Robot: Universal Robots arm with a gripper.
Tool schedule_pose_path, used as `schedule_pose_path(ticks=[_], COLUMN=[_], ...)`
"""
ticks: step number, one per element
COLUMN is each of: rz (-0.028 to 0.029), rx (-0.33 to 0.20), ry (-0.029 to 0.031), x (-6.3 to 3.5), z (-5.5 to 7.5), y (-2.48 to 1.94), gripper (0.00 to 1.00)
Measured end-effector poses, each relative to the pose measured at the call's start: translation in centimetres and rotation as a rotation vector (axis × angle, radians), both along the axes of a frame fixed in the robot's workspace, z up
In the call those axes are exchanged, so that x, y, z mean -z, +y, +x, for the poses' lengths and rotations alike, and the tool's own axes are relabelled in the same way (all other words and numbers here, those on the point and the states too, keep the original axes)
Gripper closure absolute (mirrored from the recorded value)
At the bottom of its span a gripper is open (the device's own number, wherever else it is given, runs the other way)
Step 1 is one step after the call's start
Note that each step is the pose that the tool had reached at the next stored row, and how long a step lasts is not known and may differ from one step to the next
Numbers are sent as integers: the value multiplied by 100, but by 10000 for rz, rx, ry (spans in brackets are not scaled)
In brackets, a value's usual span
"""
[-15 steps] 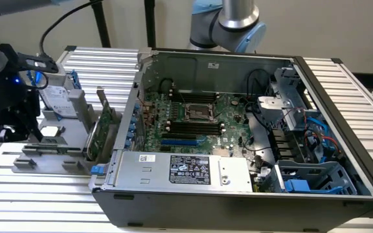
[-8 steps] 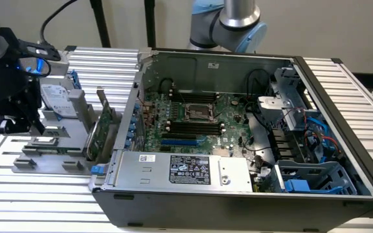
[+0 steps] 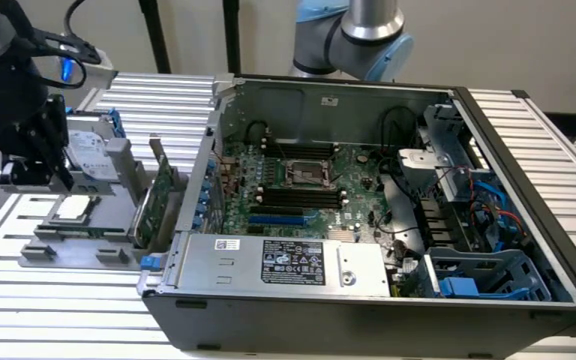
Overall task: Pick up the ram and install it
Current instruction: 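Pick up the ram and move it above insertion slot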
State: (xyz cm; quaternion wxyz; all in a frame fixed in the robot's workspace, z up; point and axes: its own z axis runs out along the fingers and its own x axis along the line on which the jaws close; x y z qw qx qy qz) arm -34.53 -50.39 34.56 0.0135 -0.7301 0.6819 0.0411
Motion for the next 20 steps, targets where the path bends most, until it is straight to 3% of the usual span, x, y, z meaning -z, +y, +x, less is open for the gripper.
schedule_pose_path(ticks=[5,10,14,20], rz=[76,114,118,119], rx=[-54,-58,-59,-57], ry=[0,13,36,58], x=[-209,-392,-465,-486], z=[140,365,545,819], y=[0,0,0,0], gripper=[100,100,100,100])
